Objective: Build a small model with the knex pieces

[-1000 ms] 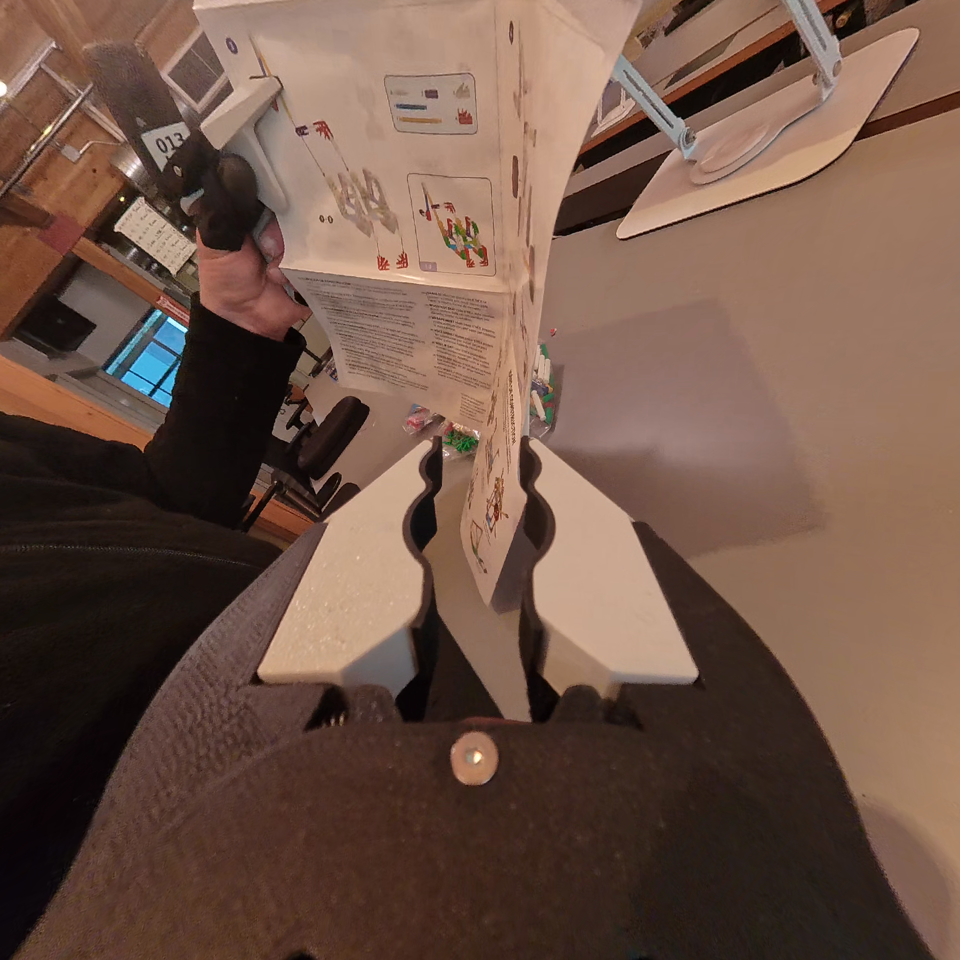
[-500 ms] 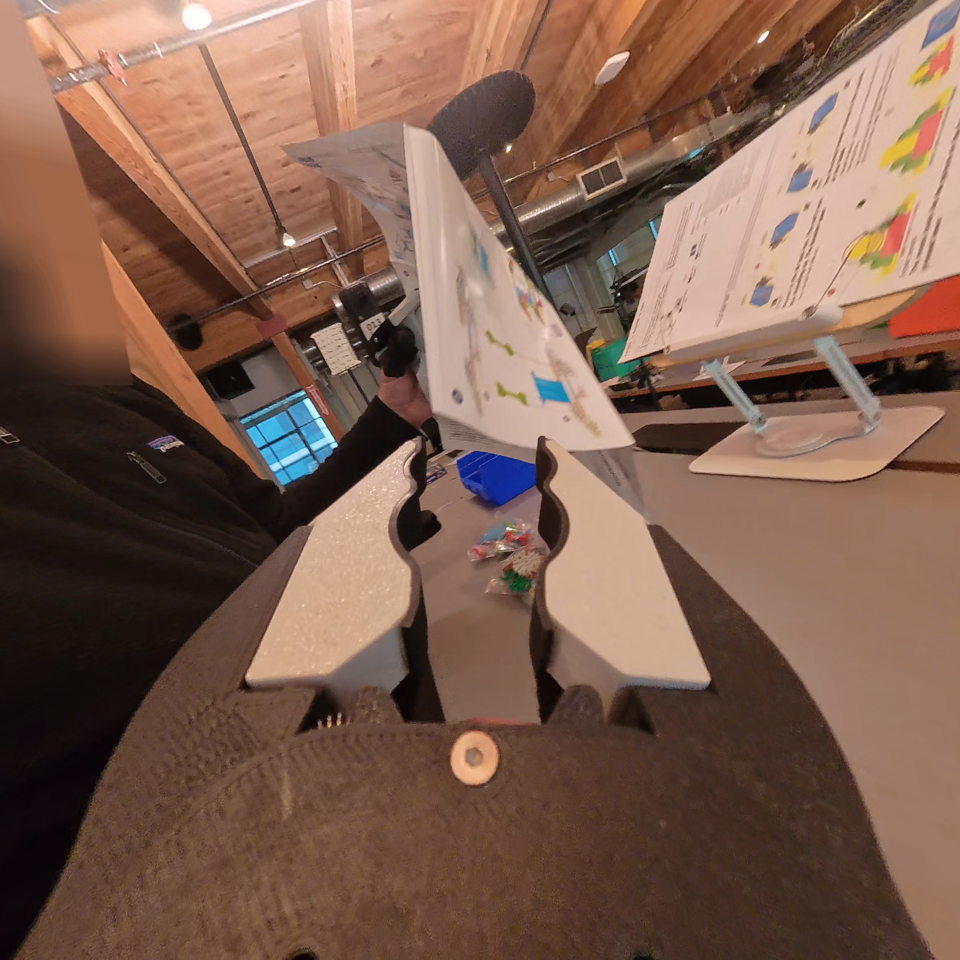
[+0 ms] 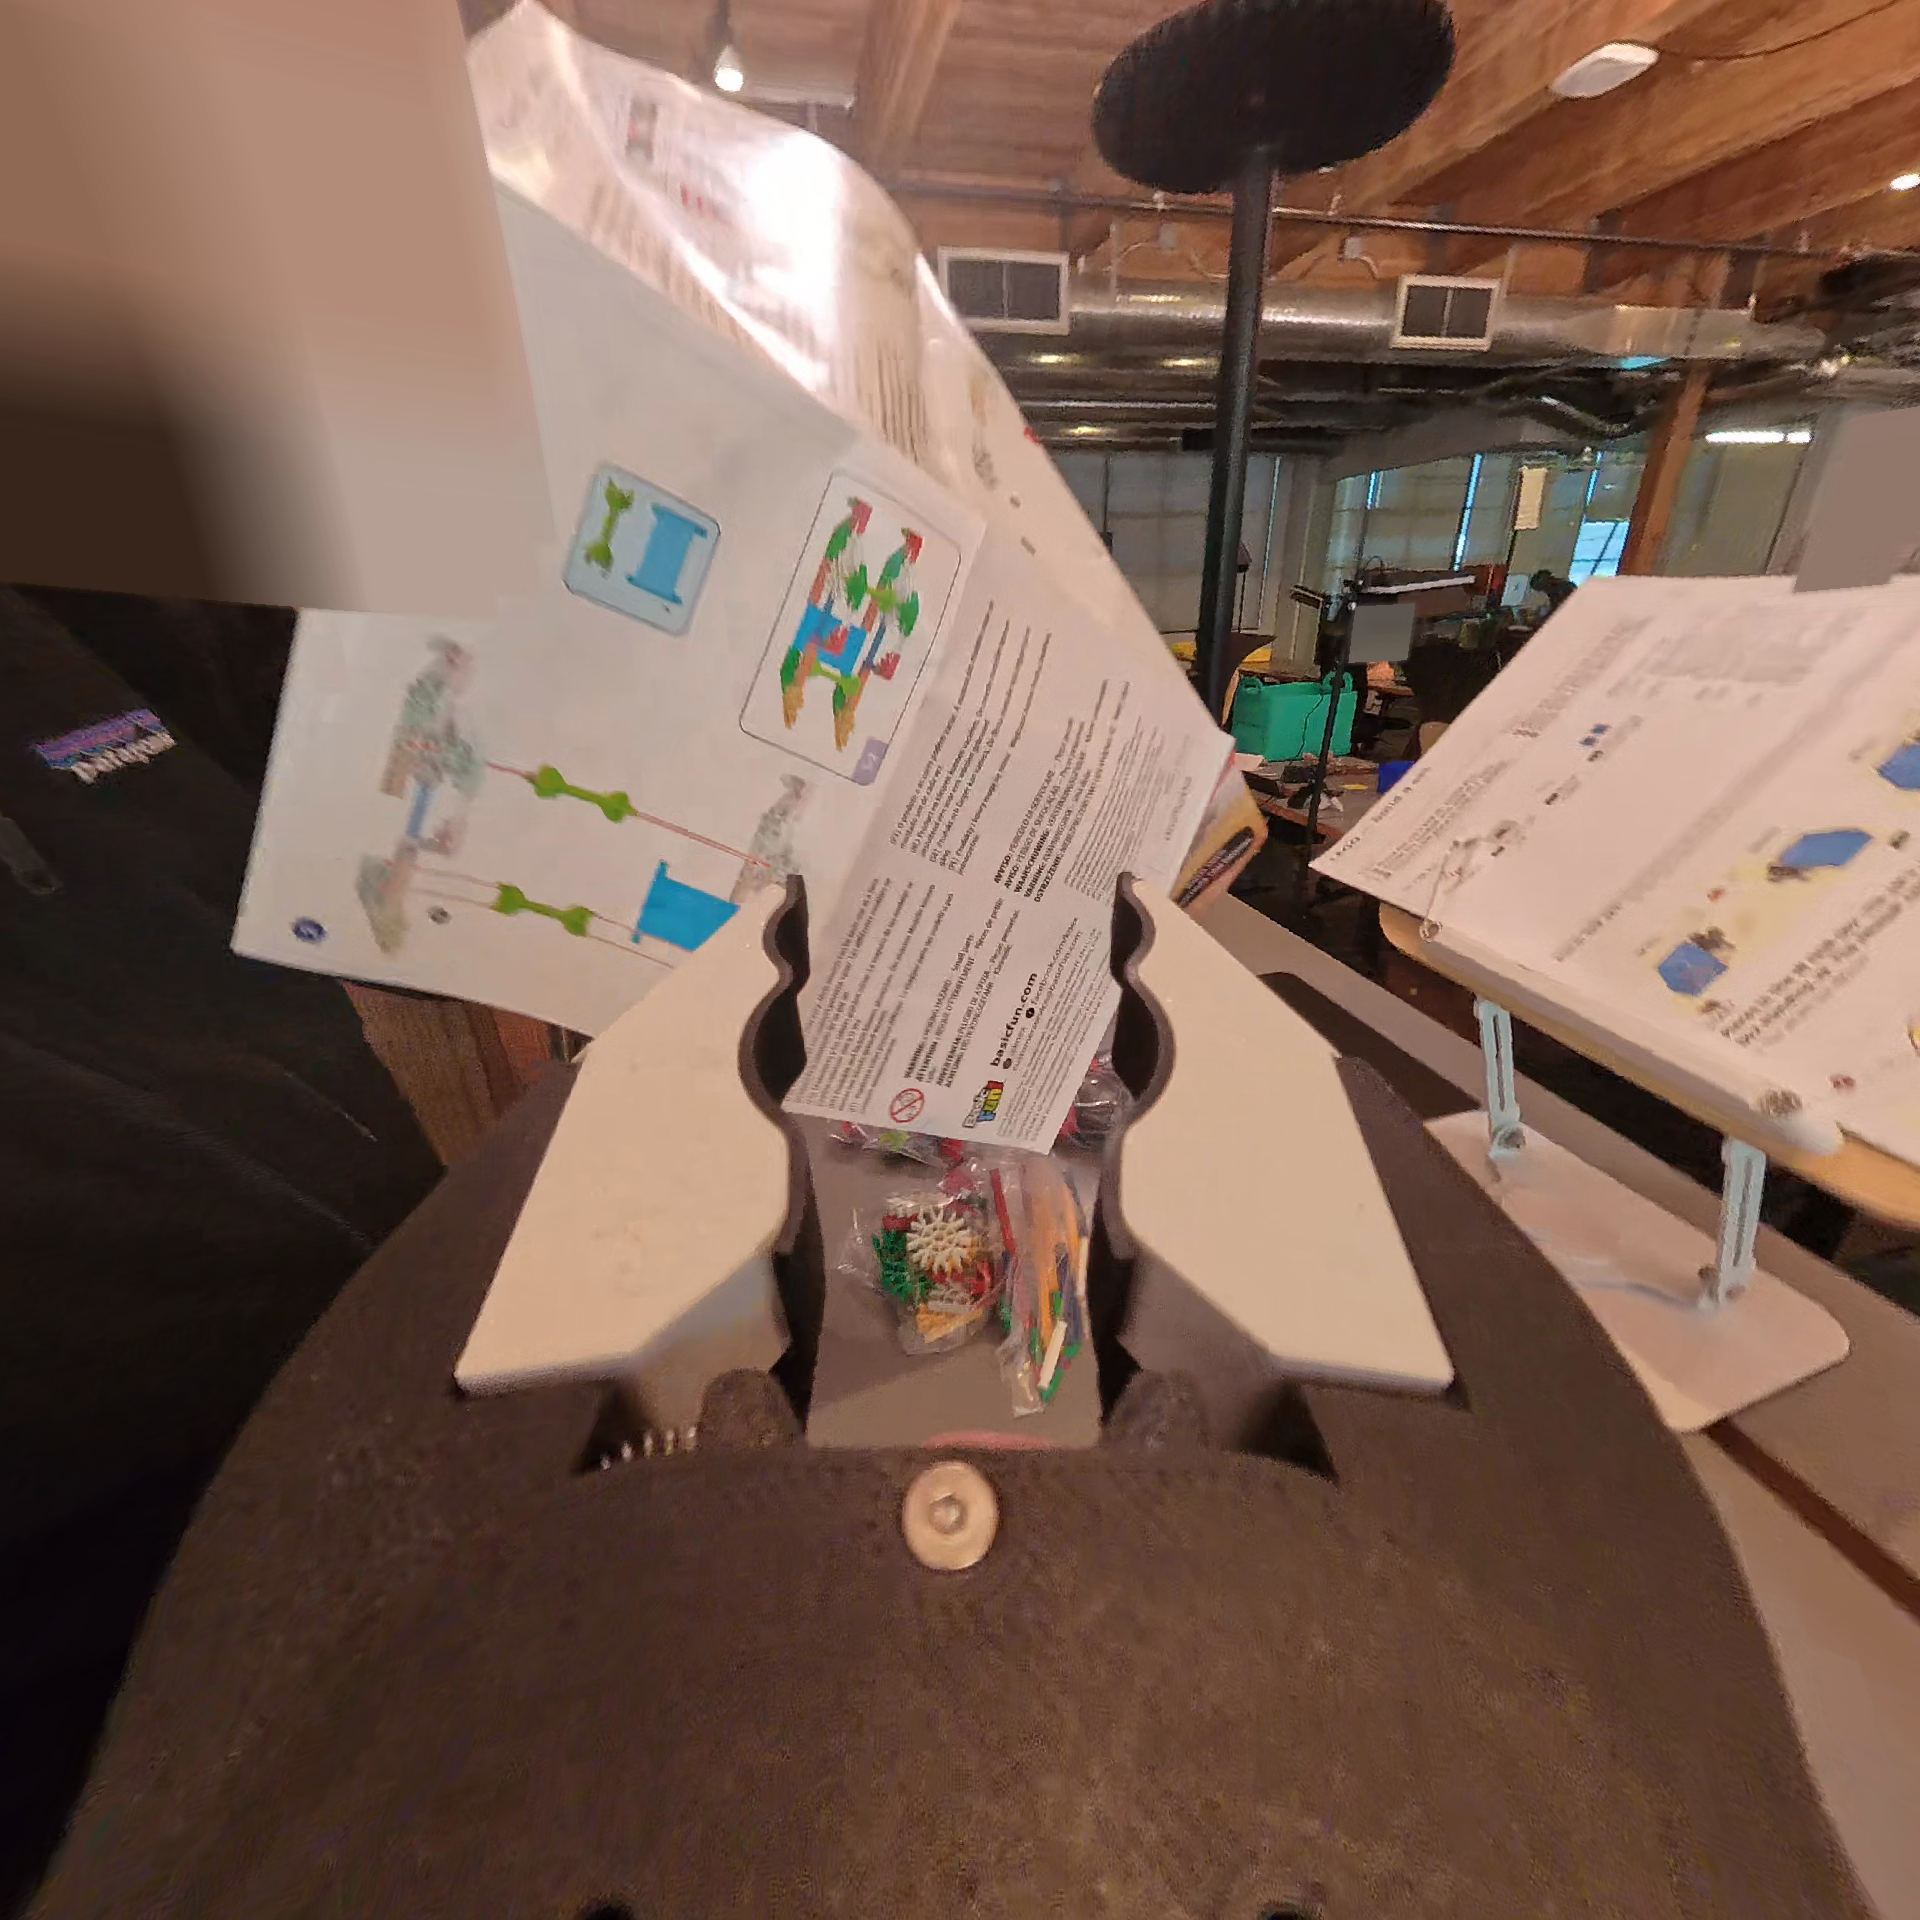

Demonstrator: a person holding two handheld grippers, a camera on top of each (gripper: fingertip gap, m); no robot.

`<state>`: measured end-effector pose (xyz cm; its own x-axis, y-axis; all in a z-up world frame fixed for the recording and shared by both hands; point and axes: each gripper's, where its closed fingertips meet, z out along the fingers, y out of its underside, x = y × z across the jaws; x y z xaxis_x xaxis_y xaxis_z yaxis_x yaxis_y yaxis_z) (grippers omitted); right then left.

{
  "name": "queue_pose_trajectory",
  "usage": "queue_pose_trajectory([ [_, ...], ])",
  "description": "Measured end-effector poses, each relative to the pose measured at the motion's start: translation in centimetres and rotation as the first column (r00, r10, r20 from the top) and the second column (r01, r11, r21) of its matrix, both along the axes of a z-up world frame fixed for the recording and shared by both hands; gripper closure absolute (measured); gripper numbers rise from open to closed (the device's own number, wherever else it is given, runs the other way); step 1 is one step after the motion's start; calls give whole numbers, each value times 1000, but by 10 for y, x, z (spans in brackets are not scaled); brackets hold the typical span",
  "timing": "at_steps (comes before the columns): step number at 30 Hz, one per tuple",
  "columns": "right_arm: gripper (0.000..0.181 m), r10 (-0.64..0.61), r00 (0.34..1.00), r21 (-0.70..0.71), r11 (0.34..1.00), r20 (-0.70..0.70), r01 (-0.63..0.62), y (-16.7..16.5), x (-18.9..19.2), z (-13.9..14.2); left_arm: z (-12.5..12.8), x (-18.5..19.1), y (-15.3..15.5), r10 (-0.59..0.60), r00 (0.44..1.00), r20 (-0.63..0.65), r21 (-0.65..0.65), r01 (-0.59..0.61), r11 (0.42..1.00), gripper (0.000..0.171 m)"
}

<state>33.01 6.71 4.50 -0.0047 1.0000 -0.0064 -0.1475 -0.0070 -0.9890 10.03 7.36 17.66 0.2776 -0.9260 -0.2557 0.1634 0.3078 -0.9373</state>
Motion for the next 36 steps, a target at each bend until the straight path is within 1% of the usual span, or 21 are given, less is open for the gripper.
queue_pose_trajectory([
  [2,115,-10,1000,97,995,24,7,-6,-29,8,3,-3,3,-44,998,45,-5,44,999,171],
  [4,106,5,999,179,984,40,-12,-15,-55,19,0,-2,7,-93,993,66,-21,94,995,171],
  [6,97,-12,999,275,962,49,-2,-19,-76,30,-4,1,13,-119,990,79,-37,123,992,171],
  [8,86,-44,997,364,931,60,19,-18,-90,39,-9,3,17,-151,984,89,-55,156,986,171],
  [10,80,-58,996,429,903,71,22,-19,-100,45,-11,3,22,-161,981,108,-68,169,983,171],
  [14,80,-54,990,519,855,132,-23,-24,-114,43,-16,1,27,-174,976,129,-88,186,979,171],
  [18,94,-90,978,586,809,187,-38,-25,-125,34,-17,0,33,-162,974,158,-106,180,978,171],
  [21,108,-122,972,628,777,201,-32,-25,-131,28,-19,0,38,-163,972,170,-118,184,976,171],
  [24,117,-165,966,661,751,200,-9,-22,-133,25,-21,0,42,-158,972,171,-129,182,975,171],
  [26,125,-187,963,672,741,195,8,-20,-132,25,-20,1,44,-155,974,168,-134,178,975,171],
  [28,138,-212,959,688,725,187,26,-19,-130,24,-19,1,46,-150,975,163,-140,174,975,171],
  [30,146,-216,959,691,723,185,30,-19,-129,24,-19,1,47,-148,976,161,-141,171,975,171],
  [36,161,-247,949,703,710,198,38,-19,-123,20,-15,-2,52,-125,979,161,-149,149,978,171],
])
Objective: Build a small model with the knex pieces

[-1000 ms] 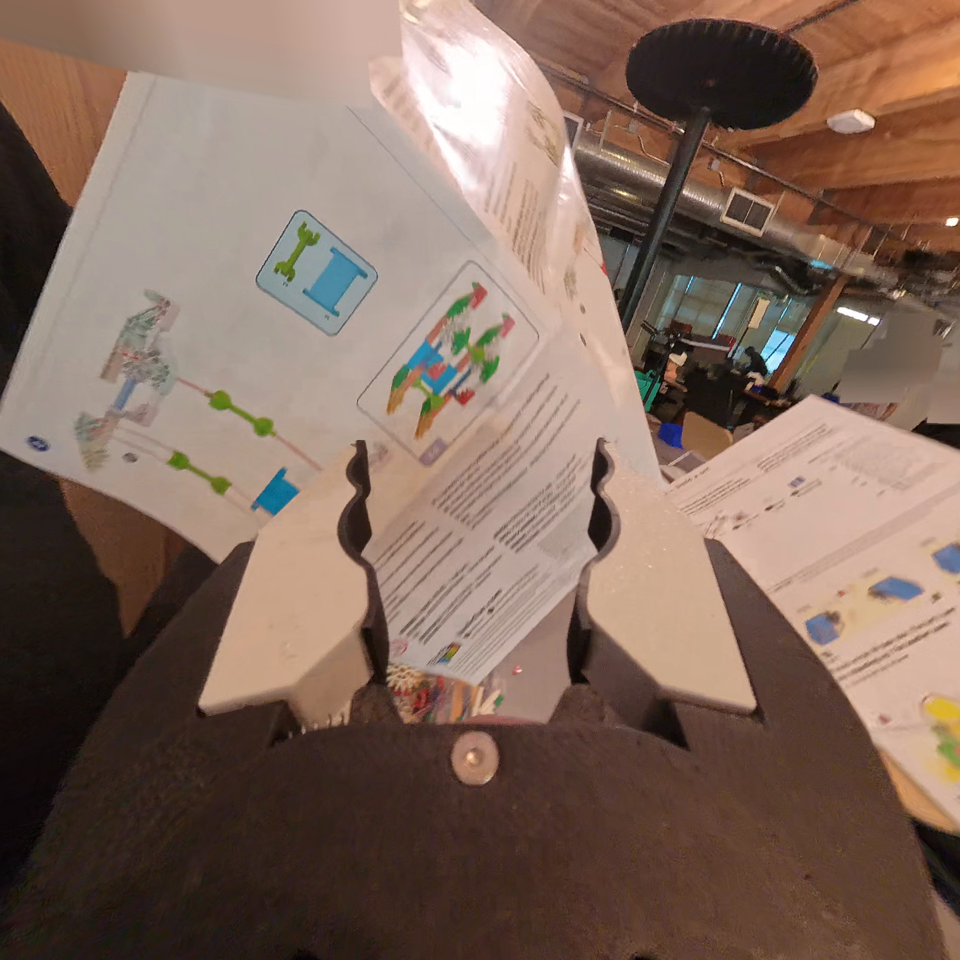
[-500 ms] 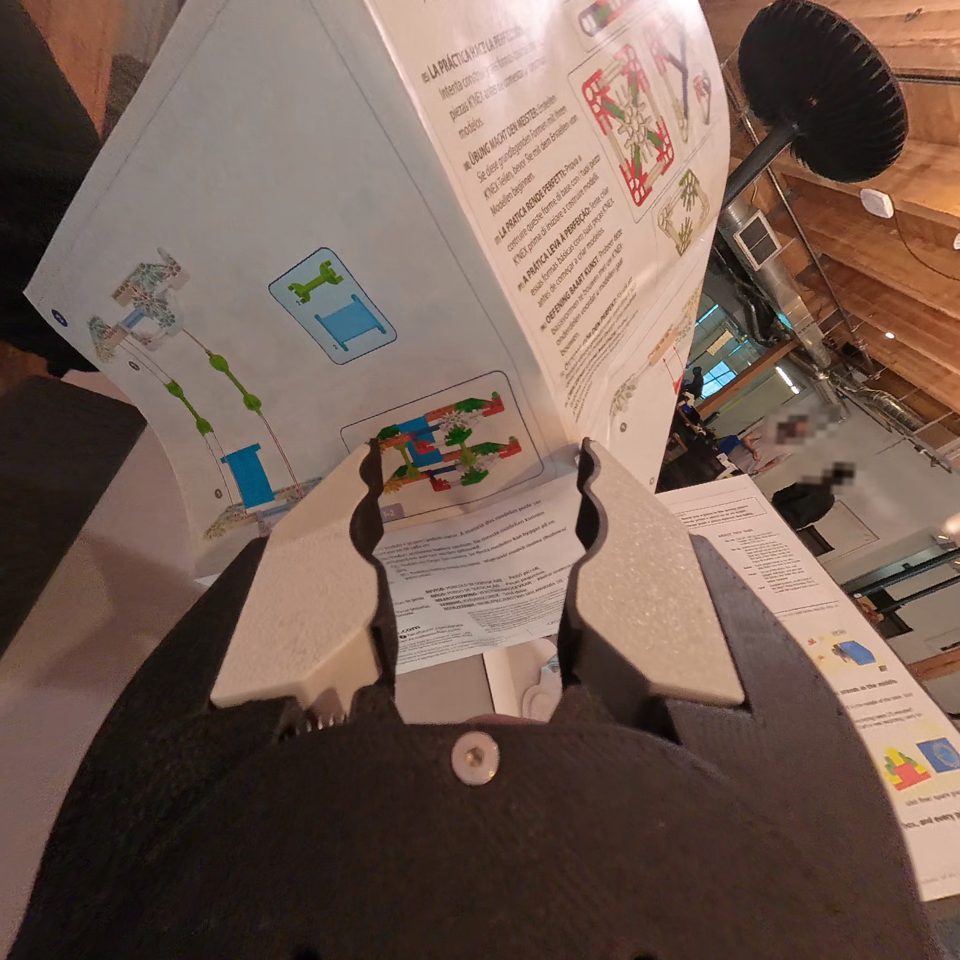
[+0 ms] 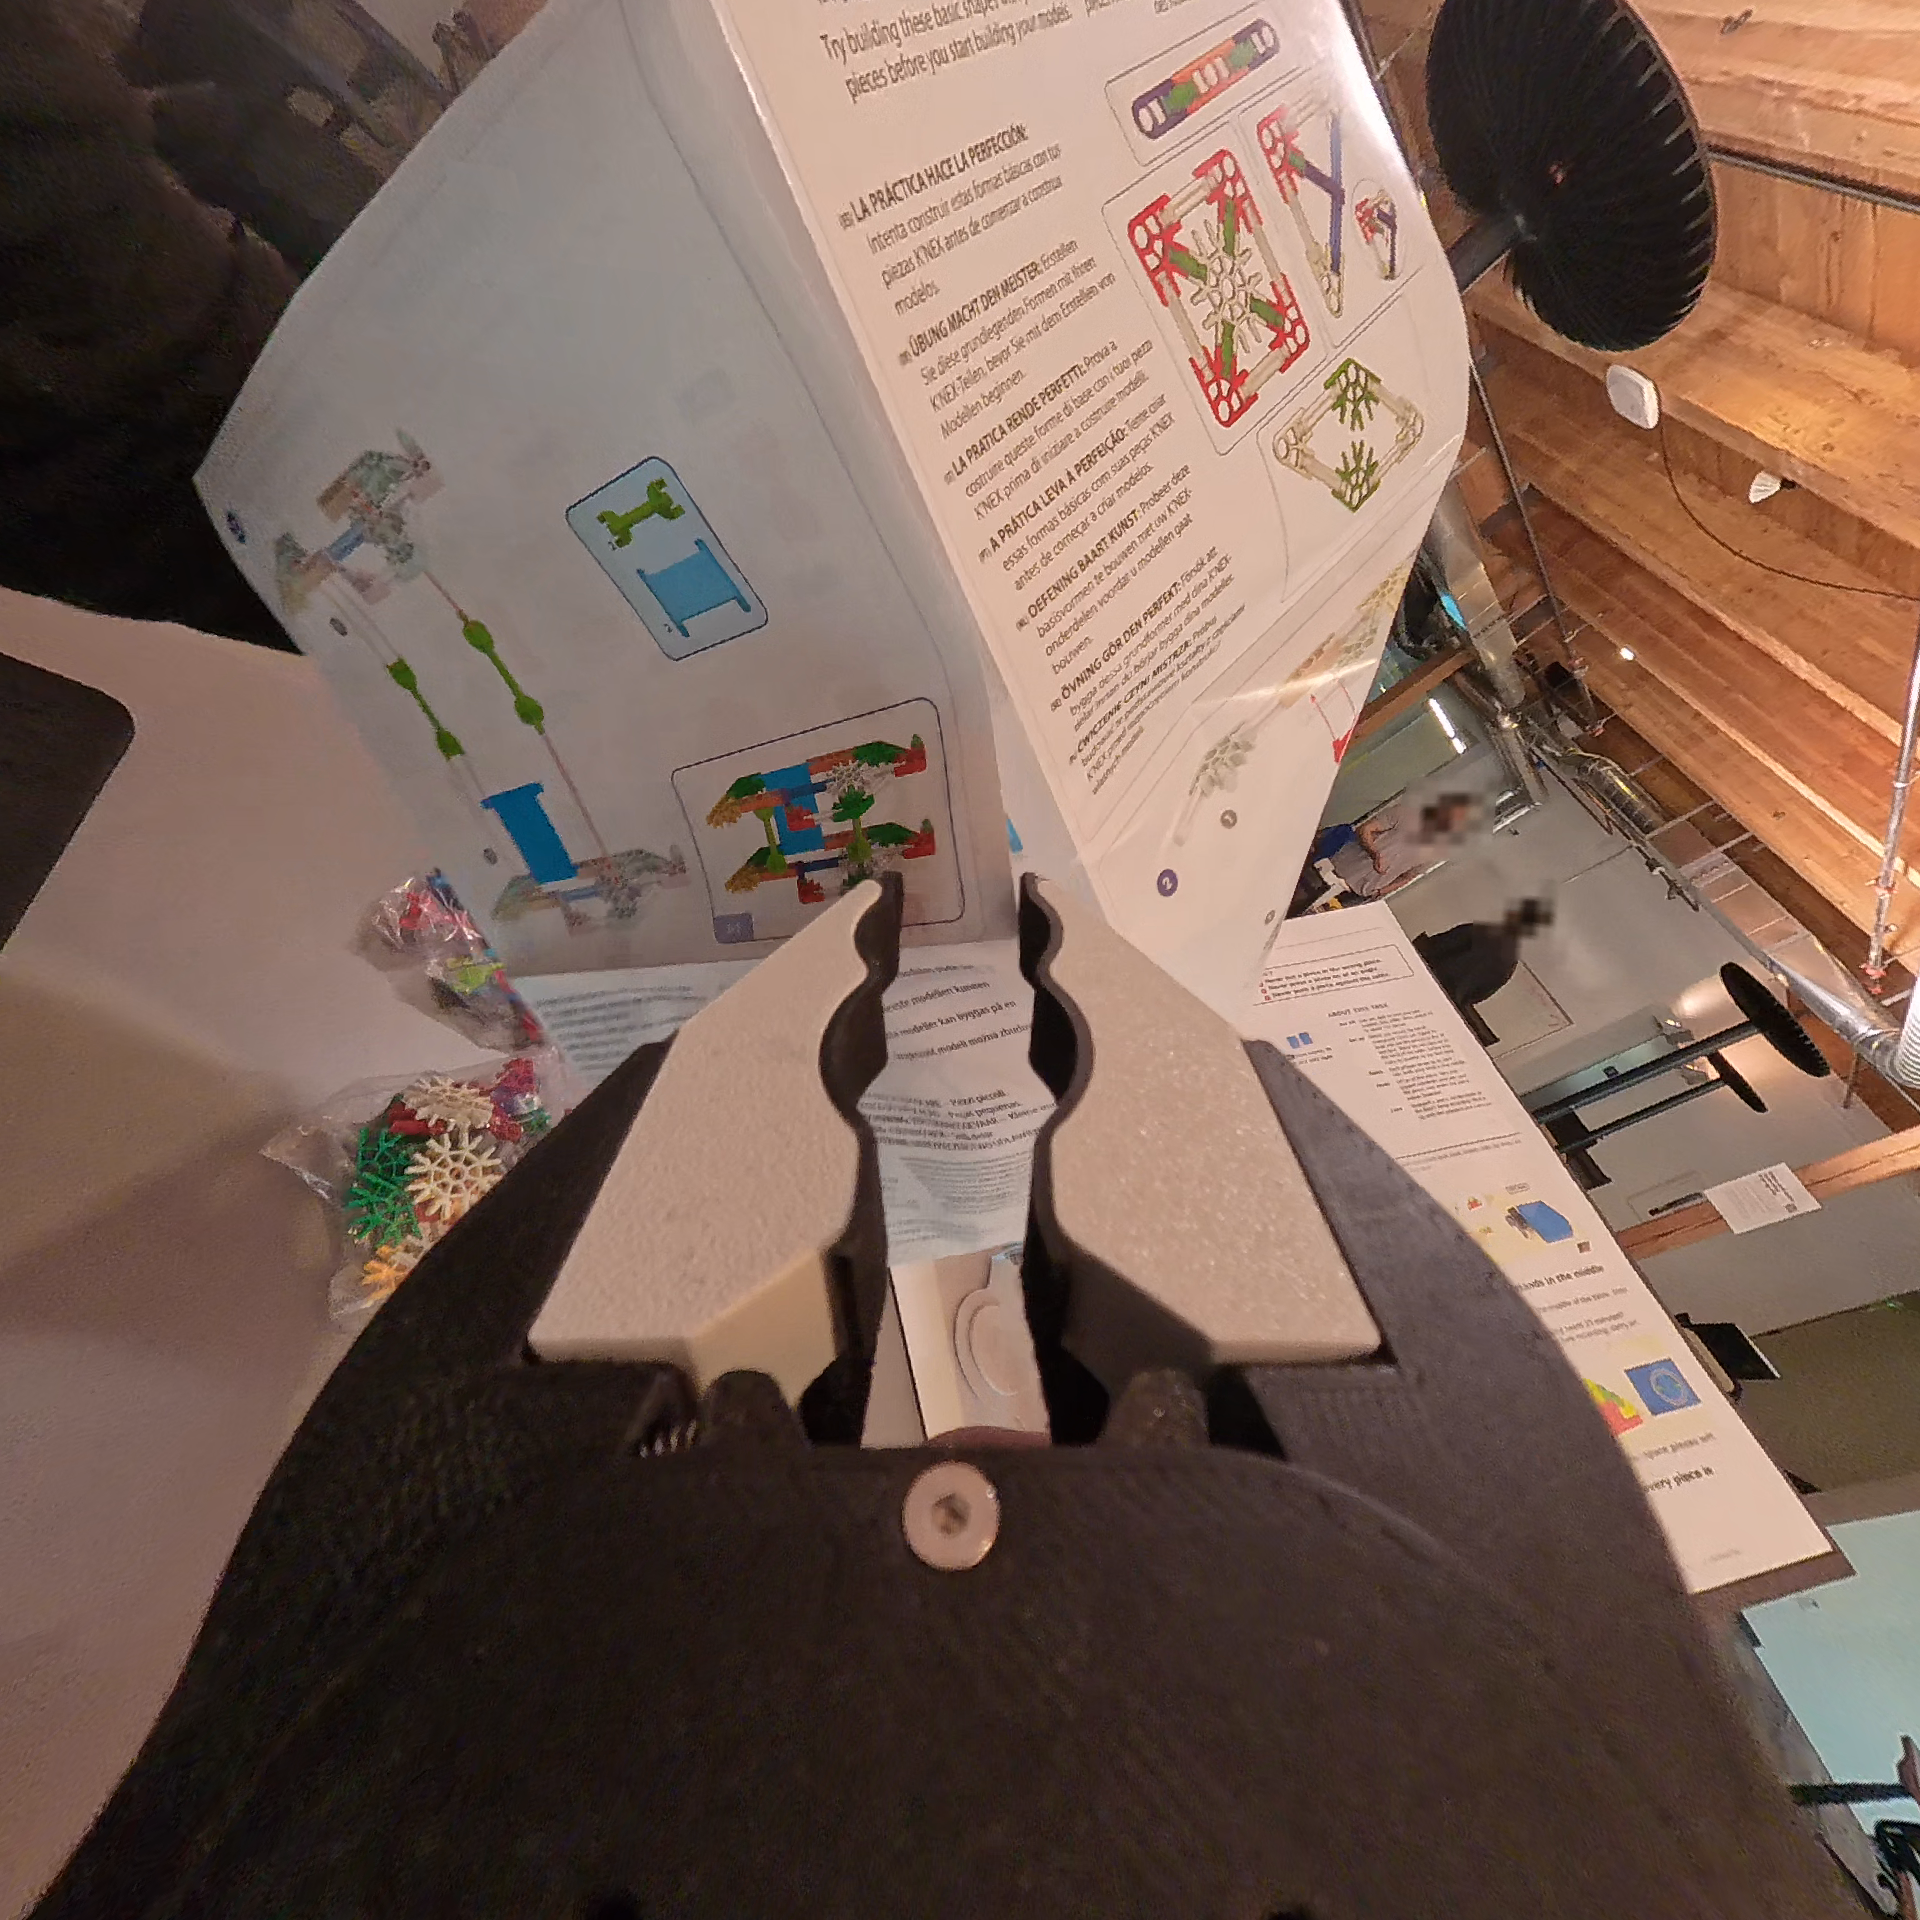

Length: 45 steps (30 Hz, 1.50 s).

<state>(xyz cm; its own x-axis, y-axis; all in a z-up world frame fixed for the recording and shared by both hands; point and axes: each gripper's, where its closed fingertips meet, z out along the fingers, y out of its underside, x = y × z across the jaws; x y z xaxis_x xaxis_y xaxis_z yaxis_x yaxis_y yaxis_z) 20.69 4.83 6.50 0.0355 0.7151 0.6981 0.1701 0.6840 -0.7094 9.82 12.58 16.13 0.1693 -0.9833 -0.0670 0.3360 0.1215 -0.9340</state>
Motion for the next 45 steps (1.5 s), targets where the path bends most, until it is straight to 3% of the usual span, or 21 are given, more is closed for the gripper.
queue_pose_trajectory([
  [11,178,-55,997,11,998,59,54,-1,22,-18,9,-10,5,56,998,-8,-4,-56,998,171],
  [19,181,-86,994,-65,994,70,90,-3,49,-40,19,-22,9,116,993,-7,-11,-116,993,171],
  [23,165,-40,992,-148,987,116,57,-11,55,-59,24,-26,11,140,990,-17,-15,-140,990,171],
  [27,146,-30,985,-143,988,171,55,-16,54,-72,29,-27,14,155,988,-23,-25,-156,987,171],
  [29,144,-18,983,-147,988,183,46,-19,53,-74,29,-26,17,168,985,-32,-37,-170,985,171],
  [32,159,-4,983,-155,987,184,33,-20,51,-76,28,-25,23,189,981,-42,-61,-191,980,171],
  [34,181,36,985,-195,981,170,-2,-25,51,-75,25,-28,28,217,975,-54,-86,-221,972,171],
  [35,181,41,987,-226,974,153,-5,-25,53,-73,24,-31,32,240,969,-57,-102,-245,964,171],
  [40,181,30,999,-462,887,37,-9,-6,82,-53,15,-53,48,322,944,-73,-215,-331,919,171],
  [45,181,-70,990,-717,696,-121,-38,33,140,-20,-7,-69,56,371,918,-137,-326,-396,858,171],
])
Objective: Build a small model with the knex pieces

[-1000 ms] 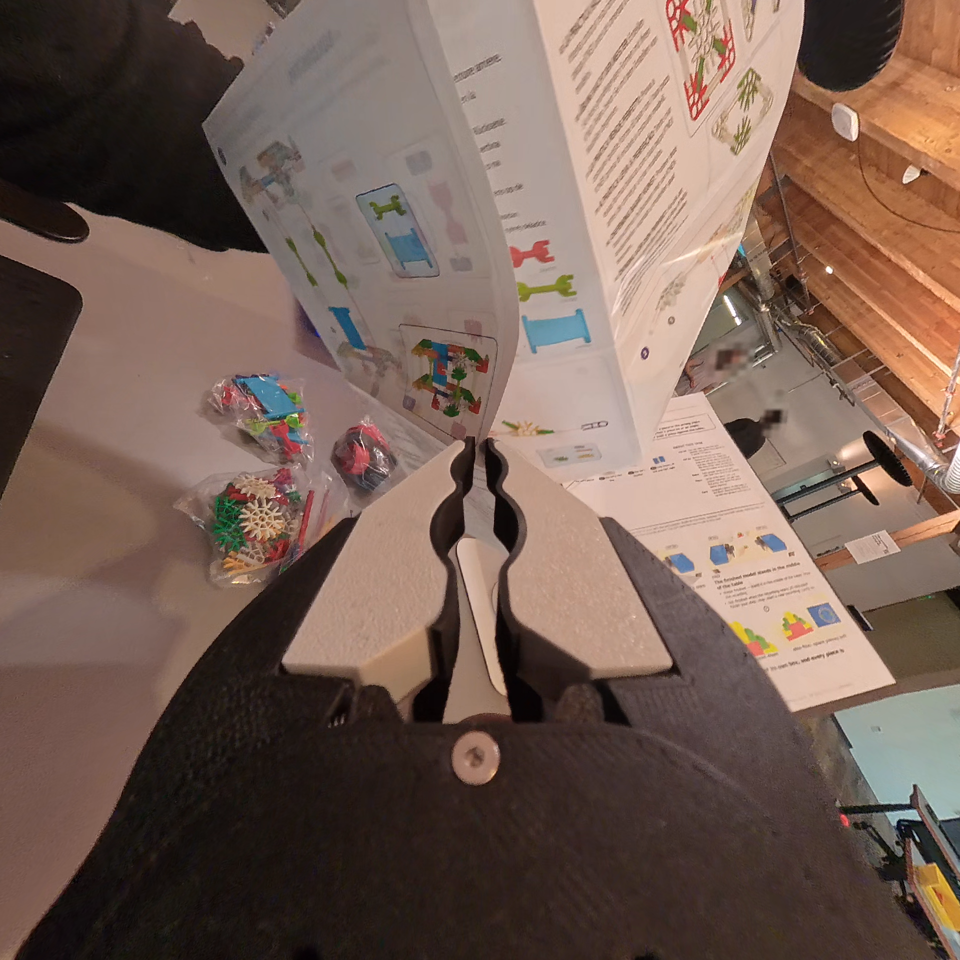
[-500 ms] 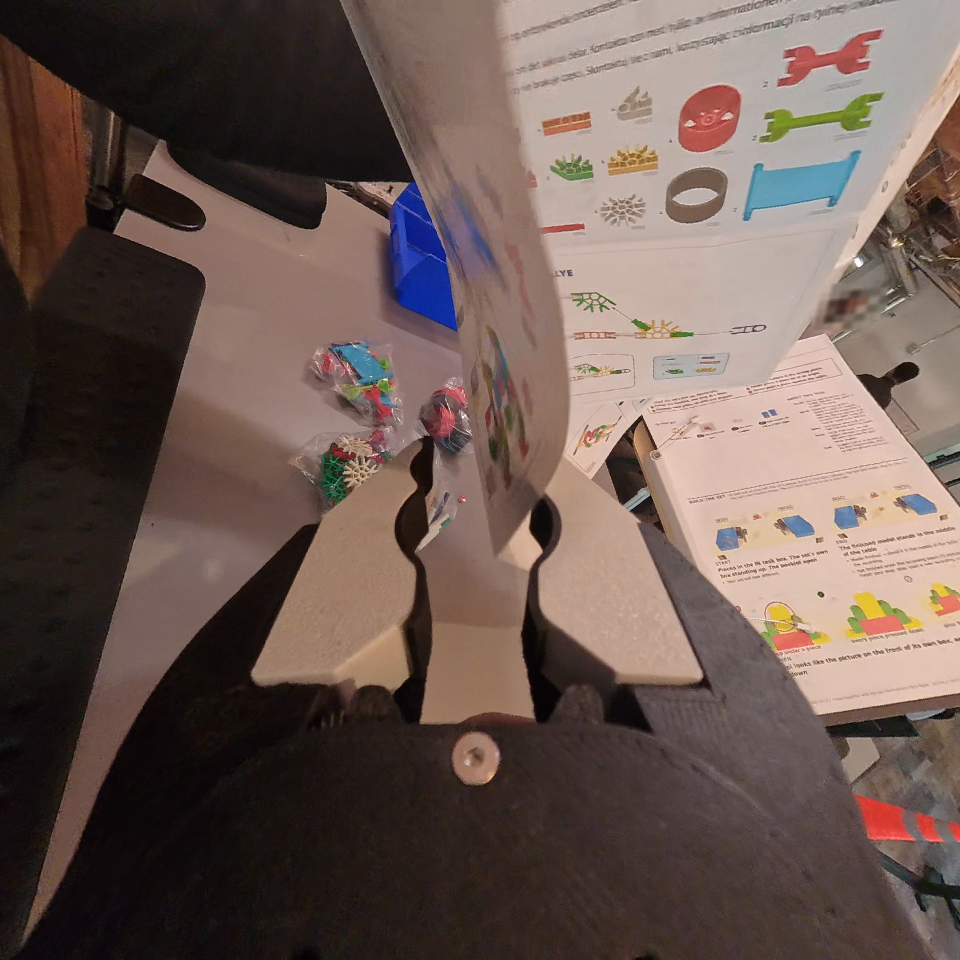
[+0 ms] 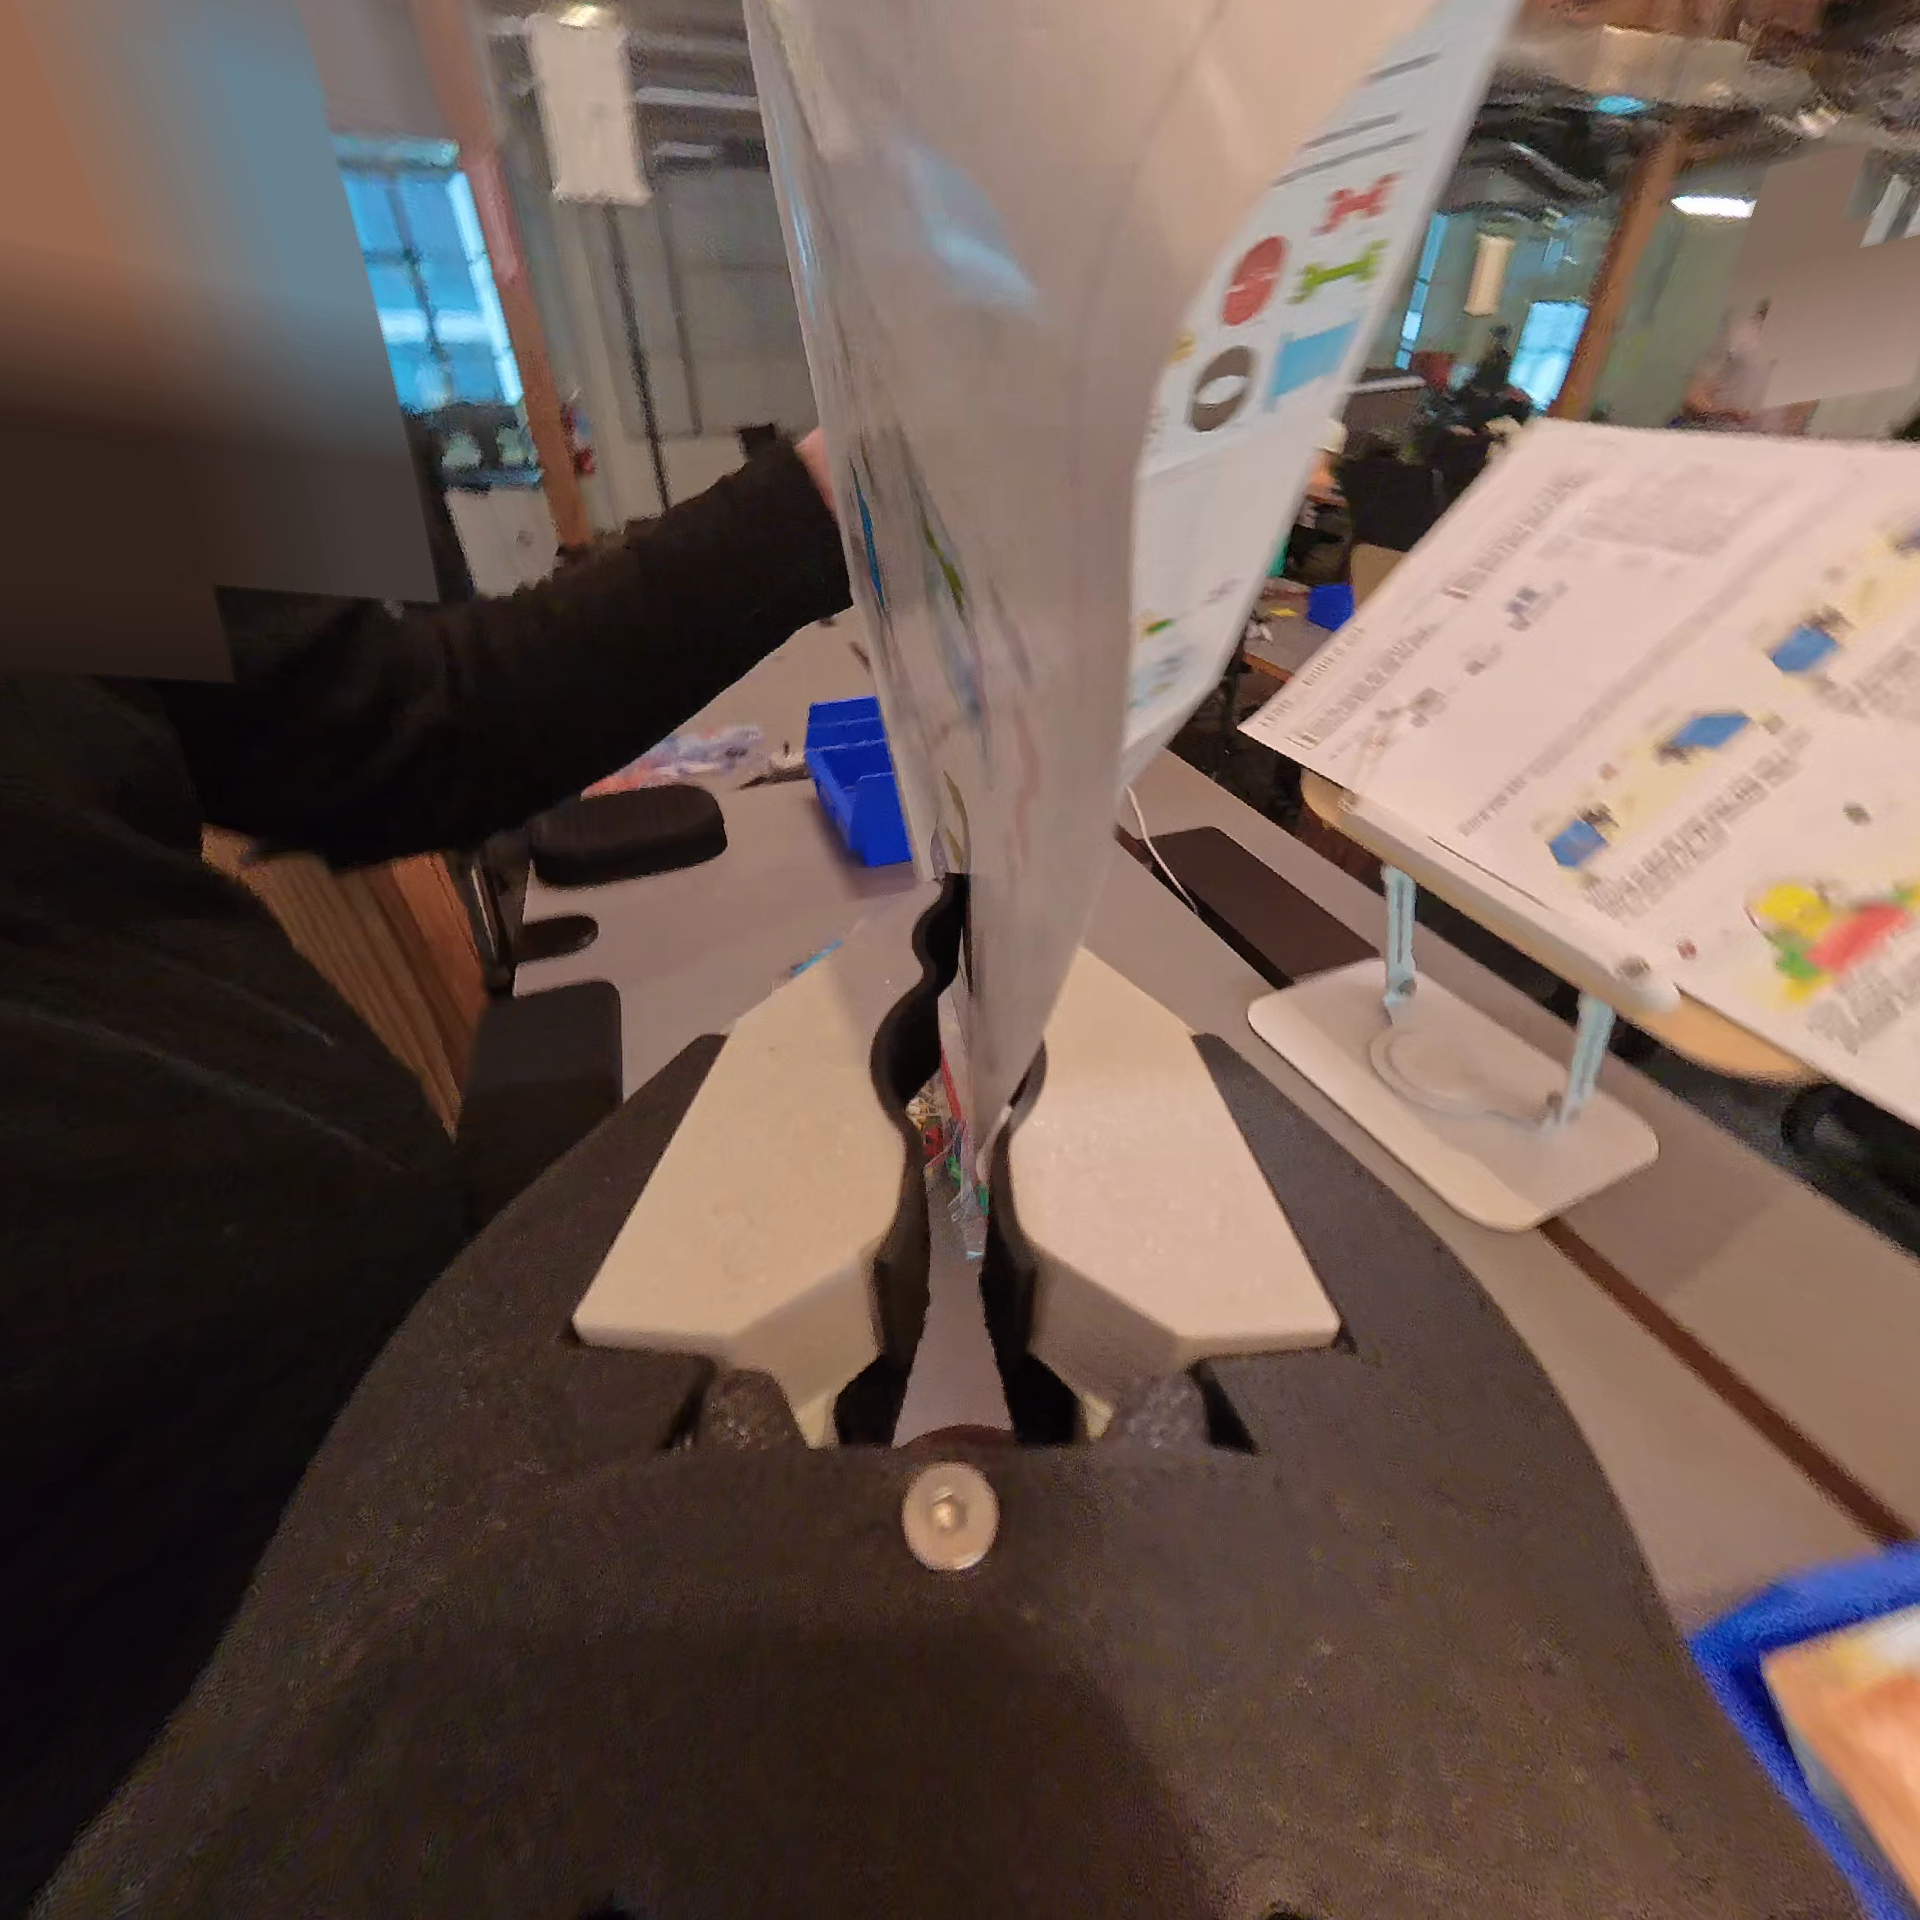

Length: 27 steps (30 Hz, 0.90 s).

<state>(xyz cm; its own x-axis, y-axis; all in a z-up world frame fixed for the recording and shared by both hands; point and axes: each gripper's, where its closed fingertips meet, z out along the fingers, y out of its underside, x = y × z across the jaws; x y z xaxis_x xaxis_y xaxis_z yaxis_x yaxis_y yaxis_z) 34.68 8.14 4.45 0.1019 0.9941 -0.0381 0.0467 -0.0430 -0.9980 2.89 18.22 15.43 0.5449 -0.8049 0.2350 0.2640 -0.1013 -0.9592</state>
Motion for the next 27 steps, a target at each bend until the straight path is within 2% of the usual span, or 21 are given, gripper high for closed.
queue_pose_trajectory([
  [5,181,-123,990,-237,966,-69,104,42,54,7,-30,-1,1,6,1000,12,-117,-4,993,171],
  [9,181,-198,980,-335,926,-32,176,64,82,-2,-54,6,-1,-12,999,31,-176,17,984,171],
  [19,181,-319,939,-460,820,128,341,107,121,-36,-95,17,-12,-36,994,99,-275,62,960,171],
  [27,181,-314,918,-505,767,241,395,134,126,-68,-129,17,-16,-32,992,121,-367,74,927,171],
])
